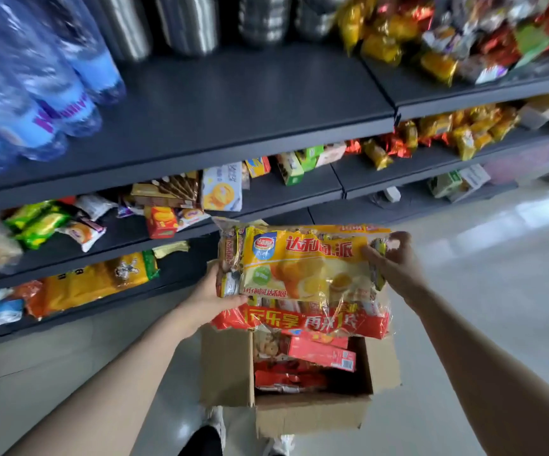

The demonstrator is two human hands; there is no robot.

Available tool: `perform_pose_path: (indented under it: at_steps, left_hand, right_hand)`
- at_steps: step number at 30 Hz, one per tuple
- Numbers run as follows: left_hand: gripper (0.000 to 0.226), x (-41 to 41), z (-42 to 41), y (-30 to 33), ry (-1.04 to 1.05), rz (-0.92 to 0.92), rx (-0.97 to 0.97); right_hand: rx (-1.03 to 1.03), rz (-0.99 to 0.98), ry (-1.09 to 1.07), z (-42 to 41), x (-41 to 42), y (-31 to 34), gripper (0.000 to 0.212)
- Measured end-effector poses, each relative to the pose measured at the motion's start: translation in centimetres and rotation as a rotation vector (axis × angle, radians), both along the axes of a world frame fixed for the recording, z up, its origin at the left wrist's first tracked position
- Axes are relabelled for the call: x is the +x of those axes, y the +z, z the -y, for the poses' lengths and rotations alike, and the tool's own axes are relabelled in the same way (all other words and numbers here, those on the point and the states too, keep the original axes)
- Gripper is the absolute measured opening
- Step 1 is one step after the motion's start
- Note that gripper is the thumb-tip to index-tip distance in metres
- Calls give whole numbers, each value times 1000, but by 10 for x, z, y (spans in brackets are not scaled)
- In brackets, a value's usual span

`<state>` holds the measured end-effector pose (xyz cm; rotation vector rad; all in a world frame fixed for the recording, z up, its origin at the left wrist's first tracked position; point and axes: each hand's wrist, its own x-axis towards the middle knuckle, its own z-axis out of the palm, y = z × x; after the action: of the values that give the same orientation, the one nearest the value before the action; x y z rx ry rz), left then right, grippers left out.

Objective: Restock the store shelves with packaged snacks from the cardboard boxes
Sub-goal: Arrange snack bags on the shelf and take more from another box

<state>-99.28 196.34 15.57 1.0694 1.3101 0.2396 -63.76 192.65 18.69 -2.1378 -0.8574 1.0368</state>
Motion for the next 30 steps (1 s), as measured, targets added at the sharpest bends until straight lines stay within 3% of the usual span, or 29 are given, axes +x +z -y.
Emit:
perform_pose_path:
  at_steps: [4,6,10,12,21,26,30]
  left_hand:
    - [87,-3,9,49,37,3,34]
    - [89,-6,13,73,56,15,76]
    - [90,-19,18,123,119,41,204]
    - [95,-25,18,148,166,50,302]
    - [94,-52,12,265,207,4,704]
    - [83,-60,14,325,259,60,830]
    - [88,-71,12,374,312,95,921]
  right_hand:
    - [151,158,142,-12,-4,57,90]
    - [205,312,284,-16,-10,95,96]
    - [225,504,448,-28,-16,153,46]
    - [286,535,487,-33,-19,176,33]
    - [646,729,538,-55,-43,296,24]
    - [814,766,551,-65,-54,364,22]
    - [942,798,549,-73,-61,418,20]
